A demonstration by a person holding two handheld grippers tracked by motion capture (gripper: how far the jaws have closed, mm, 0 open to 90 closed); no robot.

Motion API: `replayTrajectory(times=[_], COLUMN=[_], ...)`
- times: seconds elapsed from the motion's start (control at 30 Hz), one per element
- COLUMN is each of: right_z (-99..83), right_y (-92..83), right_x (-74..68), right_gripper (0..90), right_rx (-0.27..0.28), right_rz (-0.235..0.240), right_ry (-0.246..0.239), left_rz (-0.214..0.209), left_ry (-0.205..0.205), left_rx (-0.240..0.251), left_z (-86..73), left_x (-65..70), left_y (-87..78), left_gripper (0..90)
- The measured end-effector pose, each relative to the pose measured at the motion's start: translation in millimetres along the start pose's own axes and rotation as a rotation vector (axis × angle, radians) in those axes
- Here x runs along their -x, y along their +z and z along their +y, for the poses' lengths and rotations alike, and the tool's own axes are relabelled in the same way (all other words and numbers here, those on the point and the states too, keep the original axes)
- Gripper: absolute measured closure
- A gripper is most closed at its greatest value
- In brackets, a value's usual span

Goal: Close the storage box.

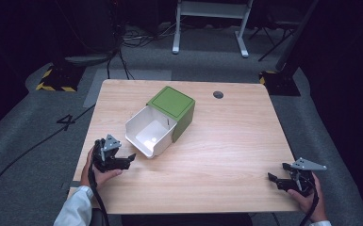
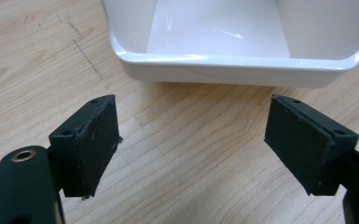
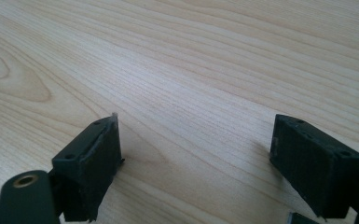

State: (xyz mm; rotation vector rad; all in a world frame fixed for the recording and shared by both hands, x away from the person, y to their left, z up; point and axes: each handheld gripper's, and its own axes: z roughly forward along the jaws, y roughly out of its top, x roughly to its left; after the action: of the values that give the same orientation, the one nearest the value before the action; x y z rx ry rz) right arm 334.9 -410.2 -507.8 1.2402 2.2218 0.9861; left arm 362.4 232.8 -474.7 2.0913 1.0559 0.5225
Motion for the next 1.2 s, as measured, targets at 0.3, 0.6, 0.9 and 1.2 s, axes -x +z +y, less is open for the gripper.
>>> replayTrajectory(times=[0.3, 0.6, 0.9, 1.2], right_z=[0.0, 0.0, 0.0, 0.0], right_y=[0.0, 0.0, 0.0, 0.0], right_x=[0.0, 0.0, 0.0, 0.0], right_gripper=[16.3, 16.3, 16.3, 16.3], right_rx=[0.000, 0.000, 0.000, 0.000], right_rz=[0.000, 0.000, 0.000, 0.000], right_ry=[0.000, 0.000, -0.001, -0.001], left_rz=[0.003, -0.001, -0.033, -0.018], left_ry=[0.008, 0.021, 0.016, 0.019], left_rx=[-0.008, -0.027, -0.016, -0.014], left_z=[4.6, 9.3, 22.6, 30.2], left_x=[0.1, 1.8, 5.5, 5.8], left_y=[6.5, 18.3, 28.5, 38.0], left_gripper=[17.9, 17.9, 17.3, 17.3])
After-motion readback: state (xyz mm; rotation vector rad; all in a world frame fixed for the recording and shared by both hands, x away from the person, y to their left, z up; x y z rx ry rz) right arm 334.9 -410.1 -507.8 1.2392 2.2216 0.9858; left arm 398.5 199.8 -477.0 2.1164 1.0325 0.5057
